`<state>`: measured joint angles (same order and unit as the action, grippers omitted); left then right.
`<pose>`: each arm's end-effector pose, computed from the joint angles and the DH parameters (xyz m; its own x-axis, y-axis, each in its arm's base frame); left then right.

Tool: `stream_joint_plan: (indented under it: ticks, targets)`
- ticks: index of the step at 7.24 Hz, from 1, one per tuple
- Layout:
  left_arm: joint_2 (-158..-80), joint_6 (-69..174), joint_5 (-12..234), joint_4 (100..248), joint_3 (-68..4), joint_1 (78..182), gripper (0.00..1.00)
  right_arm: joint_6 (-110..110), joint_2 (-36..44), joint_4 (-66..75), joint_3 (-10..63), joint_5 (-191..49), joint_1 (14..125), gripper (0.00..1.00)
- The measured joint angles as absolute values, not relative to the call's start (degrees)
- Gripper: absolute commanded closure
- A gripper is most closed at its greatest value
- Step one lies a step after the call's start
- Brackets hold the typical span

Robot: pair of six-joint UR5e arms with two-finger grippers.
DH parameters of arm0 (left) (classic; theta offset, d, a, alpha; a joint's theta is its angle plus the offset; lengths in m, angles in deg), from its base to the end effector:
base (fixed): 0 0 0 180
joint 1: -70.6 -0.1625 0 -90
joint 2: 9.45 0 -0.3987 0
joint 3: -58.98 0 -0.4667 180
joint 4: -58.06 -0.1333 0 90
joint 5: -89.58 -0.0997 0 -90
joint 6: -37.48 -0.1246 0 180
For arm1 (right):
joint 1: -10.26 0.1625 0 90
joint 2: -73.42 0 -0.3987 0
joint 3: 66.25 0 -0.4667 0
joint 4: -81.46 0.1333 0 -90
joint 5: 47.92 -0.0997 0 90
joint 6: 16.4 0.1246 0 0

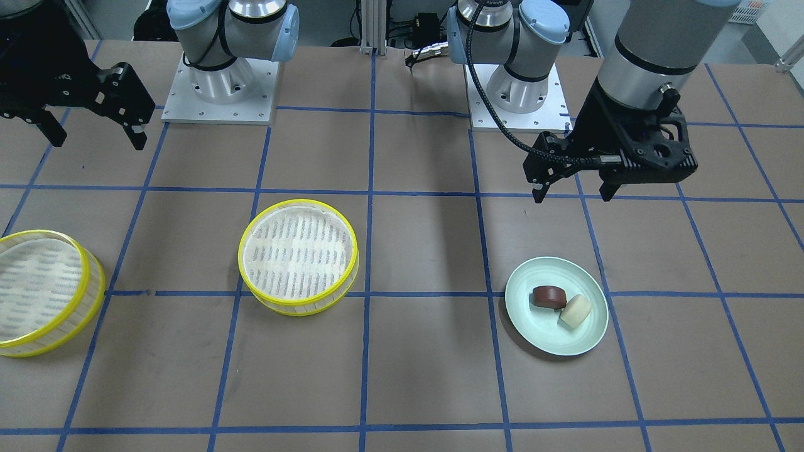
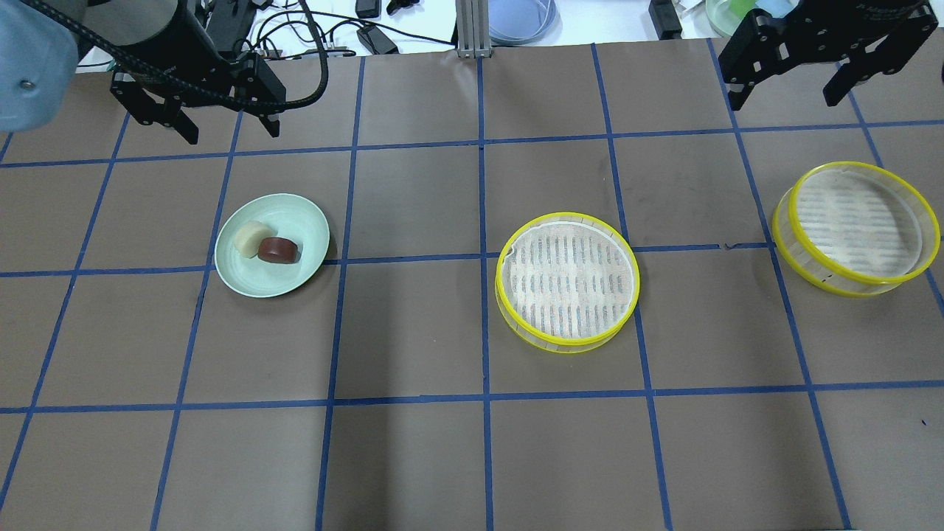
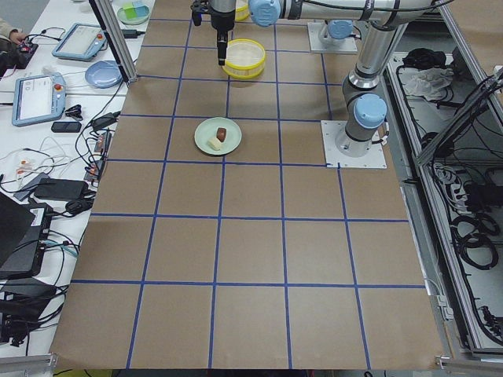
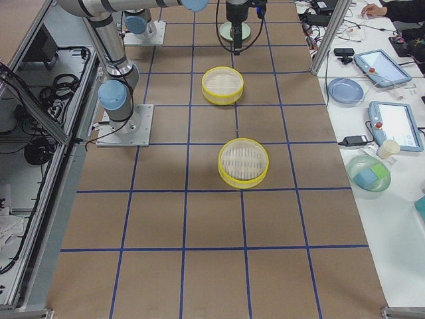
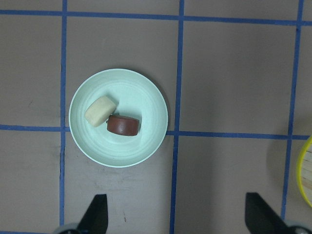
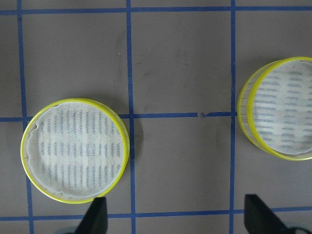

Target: Stack buns with steamer

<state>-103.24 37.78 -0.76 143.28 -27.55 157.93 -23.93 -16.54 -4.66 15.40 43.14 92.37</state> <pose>-0.1044 -0.6077 0.4413 -0.9986 -0.0523 -0.0055 -0.0517 0.9956 -0.0778 0.0514 -0.5837 0.5121 -0.9996 0.0081 0.0284 0.0059 0.9972 -0.0742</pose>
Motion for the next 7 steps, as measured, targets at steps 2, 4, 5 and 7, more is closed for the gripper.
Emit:
stream_joint_plan:
  ticks: [2,4,5,7]
  targets:
    - [-104.30,35.32,-0.65,142.62,-29.05,155.41,0.00,-34.70,-15.14,-4.72,15.49,43.18,85.02,0.00]
    - [-108.88,33.02,-1.00,138.55,-30.09,153.14,0.00,-50.63,-12.24,-6.58,16.76,43.72,74.79,0.00]
    - [-112.09,32.73,-1.30,133.82,-31.40,151.95,0.00,-56.77,-10.11,-10.61,18.18,44.70,70.28,0.00]
    - [-119.15,34.22,-1.59,124.43,-33.53,150.46,0.00,-68.48,-3.37,-19.84,21.06,44.81,61.37,0.00]
